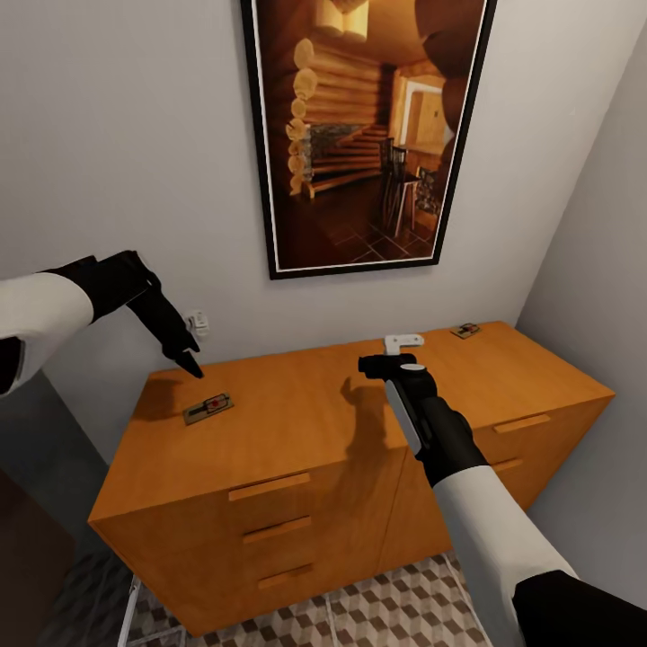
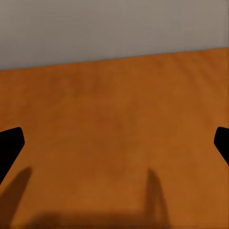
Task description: Take the four mousetraps from the cabinet in the bathroom and place them on the bathroom floor. Make sure all four end up on the same floor surface, and ensure that at least two of them are either under or directly next to the same bathroom sink.
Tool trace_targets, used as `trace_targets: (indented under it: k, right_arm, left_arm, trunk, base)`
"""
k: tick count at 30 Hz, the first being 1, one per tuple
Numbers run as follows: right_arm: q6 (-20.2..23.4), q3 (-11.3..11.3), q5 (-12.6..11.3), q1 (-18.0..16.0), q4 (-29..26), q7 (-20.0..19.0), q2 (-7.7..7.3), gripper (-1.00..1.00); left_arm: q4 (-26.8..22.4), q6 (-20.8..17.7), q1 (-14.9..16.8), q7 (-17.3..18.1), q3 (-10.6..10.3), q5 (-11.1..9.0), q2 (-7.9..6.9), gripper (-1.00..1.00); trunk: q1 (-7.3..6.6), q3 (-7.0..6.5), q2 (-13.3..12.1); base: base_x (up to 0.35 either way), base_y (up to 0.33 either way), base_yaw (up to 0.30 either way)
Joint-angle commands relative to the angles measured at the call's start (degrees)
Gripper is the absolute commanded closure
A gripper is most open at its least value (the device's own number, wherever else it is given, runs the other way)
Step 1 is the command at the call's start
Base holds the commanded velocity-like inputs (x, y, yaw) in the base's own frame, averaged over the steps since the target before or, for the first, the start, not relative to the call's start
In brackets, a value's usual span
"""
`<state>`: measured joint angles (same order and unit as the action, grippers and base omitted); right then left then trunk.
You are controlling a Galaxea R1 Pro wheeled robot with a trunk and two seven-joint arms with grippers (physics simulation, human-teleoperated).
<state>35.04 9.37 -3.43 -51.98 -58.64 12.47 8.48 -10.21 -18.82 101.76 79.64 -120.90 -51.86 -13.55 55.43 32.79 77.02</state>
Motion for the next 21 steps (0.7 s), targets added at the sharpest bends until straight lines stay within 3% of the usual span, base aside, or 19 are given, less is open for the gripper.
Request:
trace_targets:
  k: [1, 14, 21]
  right_arm:
    - [0.18, 0.18, -0.36, -0.05, 0.09, 0.45, -0.02, -1.0]
    - [-1.8, 0.36, -0.35, -0.05, 1.4, 0.45, -0.04, -1.0]
    - [-2.03, 0.38, -0.35, -0.05, 1.88, 0.45, -0.04, -1.0]
  left_arm:
    - [-0.21, -0.59, 0.1, 0.08, -0.43, -0.48, -0.02, -1.0]
    - [-5.51, -0.52, 0.02, -0.29, -0.45, -0.52, -0.36, -1.0]
    - [-8.49, -0.6, -0.28, -3.45, -0.47, -0.47, -0.83, -1.0]
  trunk:
    - [0.0, 0.06, 0.04]
    - [0.0, 0.06, 0.04]
    - [0.0, 0.06, 0.04]
  base:
    - [0.0, 0.0, 0.0]
    - [0.0, 0.0, 0.0]
    - [0.0, 0.0, 0.0]
